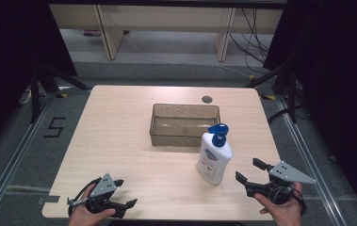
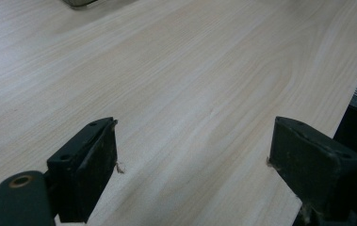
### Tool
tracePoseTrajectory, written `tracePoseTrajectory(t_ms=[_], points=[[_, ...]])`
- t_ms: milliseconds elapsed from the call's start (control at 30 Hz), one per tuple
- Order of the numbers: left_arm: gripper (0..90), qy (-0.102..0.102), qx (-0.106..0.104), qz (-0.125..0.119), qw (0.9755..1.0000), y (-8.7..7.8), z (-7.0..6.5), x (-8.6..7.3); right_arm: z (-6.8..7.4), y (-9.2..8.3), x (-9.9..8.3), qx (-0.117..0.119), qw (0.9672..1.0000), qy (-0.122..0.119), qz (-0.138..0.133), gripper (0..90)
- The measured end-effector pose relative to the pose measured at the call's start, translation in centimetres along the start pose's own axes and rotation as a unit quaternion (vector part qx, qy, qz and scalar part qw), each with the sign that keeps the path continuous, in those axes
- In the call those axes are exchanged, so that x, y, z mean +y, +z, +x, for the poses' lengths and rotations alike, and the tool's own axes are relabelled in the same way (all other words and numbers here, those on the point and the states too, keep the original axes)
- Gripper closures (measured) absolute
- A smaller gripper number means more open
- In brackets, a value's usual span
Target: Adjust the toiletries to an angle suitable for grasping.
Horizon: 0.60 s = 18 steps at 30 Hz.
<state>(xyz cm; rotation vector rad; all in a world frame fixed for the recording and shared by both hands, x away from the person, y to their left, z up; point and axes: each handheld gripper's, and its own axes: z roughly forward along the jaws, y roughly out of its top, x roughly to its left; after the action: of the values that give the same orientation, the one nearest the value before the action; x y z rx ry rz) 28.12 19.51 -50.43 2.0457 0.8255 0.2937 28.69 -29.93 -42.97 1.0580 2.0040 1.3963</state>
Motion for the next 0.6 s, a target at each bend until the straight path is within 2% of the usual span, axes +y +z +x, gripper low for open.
tracePoseTrajectory(t_ms=[33, 100, 200, 267, 433, 500, 533, 567, 600], points=[[15.2, 0.000, 0.000, 0.000, 1.0000, 0.00, 0.00, 0.00, 0.23, -0.01, 0.01, 0.001, 0.9999, 0.012, 0.001, 18.8], [15.2, -0.001, 0.000, 0.000, 1.0000, 0.00, -0.02, -0.01, 0.18, -0.04, 0.21, 0.001, 1.0000, -0.001, -0.002, 18.8], [15.2, -0.004, 0.000, -0.002, 1.0000, 0.04, -0.05, -0.02, 0.29, 0.05, 0.31, 0.005, 1.0000, -0.002, -0.006, 18.8], [15.2, -0.003, -0.001, -0.002, 1.0000, 0.05, -0.01, -0.02, 0.61, 0.09, 0.46, 0.008, 0.9999, 0.007, -0.003, 18.9], [15.2, -0.007, -0.002, -0.002, 1.0000, 0.07, 0.00, -0.03, 0.81, 0.21, 0.66, 0.009, 0.9999, -0.005, 0.000, 19.1], [15.2, -0.002, 0.000, 0.004, 1.0000, 0.02, 0.11, -0.02, 0.88, 0.19, 0.75, 0.011, 0.9999, -0.008, 0.002, 19.1], [15.2, 0.009, 0.004, 0.013, 0.9999, -0.11, 0.29, 0.00, 1.05, 0.15, 0.81, 0.013, 0.9999, 0.001, 0.005, 19.1], [15.2, -0.002, 0.002, 0.001, 1.0000, 0.02, 0.16, -0.03, 0.96, 0.22, 0.86, 0.011, 0.9999, -0.007, 0.002, 19.0], [15.2, -0.004, 0.000, 0.002, 1.0000, -0.01, 0.16, -0.01, 1.03, 0.28, 0.97, 0.012, 0.9999, -0.007, -0.002, 18.7]])
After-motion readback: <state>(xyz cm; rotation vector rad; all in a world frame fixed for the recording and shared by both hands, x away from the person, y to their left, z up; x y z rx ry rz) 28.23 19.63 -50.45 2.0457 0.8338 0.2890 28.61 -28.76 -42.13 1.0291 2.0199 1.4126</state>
